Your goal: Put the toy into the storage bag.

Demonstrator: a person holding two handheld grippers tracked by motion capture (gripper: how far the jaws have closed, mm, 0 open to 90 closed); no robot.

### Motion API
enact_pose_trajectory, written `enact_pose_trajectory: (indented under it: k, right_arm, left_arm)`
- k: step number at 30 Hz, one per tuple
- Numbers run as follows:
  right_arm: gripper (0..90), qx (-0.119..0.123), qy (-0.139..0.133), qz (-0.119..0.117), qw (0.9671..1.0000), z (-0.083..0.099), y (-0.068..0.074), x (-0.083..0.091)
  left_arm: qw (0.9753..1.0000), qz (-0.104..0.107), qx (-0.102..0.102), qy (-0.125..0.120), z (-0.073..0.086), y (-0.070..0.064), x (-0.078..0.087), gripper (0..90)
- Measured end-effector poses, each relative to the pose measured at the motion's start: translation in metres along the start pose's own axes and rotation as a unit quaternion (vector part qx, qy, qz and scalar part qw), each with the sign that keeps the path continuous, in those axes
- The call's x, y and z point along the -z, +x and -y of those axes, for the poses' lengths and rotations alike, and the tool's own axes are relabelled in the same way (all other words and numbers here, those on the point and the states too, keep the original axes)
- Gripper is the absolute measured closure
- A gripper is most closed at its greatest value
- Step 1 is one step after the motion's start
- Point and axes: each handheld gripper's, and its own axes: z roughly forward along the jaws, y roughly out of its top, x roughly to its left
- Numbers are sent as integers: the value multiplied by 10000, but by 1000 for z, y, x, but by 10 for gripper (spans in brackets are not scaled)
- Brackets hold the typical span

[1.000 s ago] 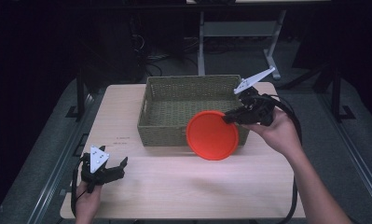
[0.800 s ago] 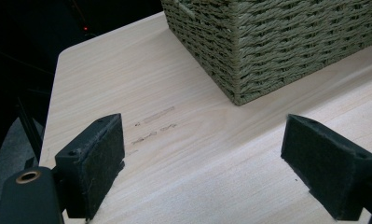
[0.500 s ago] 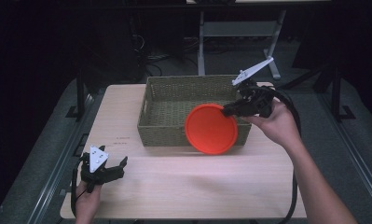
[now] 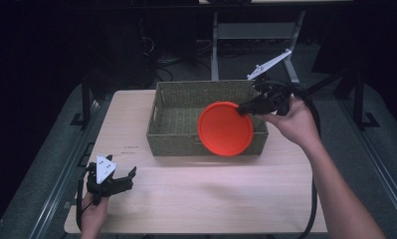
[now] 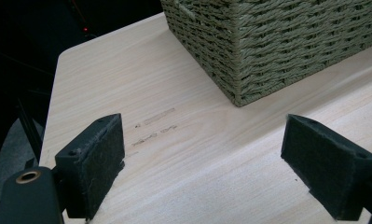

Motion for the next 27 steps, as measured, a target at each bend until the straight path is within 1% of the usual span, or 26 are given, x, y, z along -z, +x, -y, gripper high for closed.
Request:
enact_pose_trajectory:
  k: [3,4,9,10,12,13,18,20,24,25,27]
  right_arm:
    - [822,-6,1,23,10000,-2,-3,0]
    - [822,-58,22,33,10000,-5,-6,0]
    - [822,-98,12,75,9999,-10,-11,0]
    - [822,-117,1,85,9999,-11,-13,0]
    - [822,-151,1,72,9999,-14,-18,-1]
    - [822,-174,9,75,9998,-15,-19,-1]
    - [822,-164,56,102,9998,-19,-23,-5]
    - [822,-163,70,116,9998,-22,-26,-7]
    - [822,-193,33,99,9998,-25,-29,-8]
    - [822,-203,43,97,9997,-27,-31,-8]
    - [822,-251,42,102,9996,-29,-33,-8]
  left_arm:
    - [10000,-6,-2,-4,0,0,0,128]
    - [10000,0,-3,0,0,0,0,129]
    - [10000,17,-11,-17,0,-1,-1,128]
    - [10000,18,-47,23,0,0,0,129]
    - [10000,16,-43,10,1,0,0,128]
    - [10000,10,-53,43,1,0,1,129]
    - [10000,-23,12,8,2,3,2,128]
    - [10000,-24,2,32,2,4,2,129]
    - [10000,-6,31,-8,2,3,0,128]
    - [10000,-2,-2,27,1,3,0,128]
    - [10000,8,-35,21,1,2,0,128]
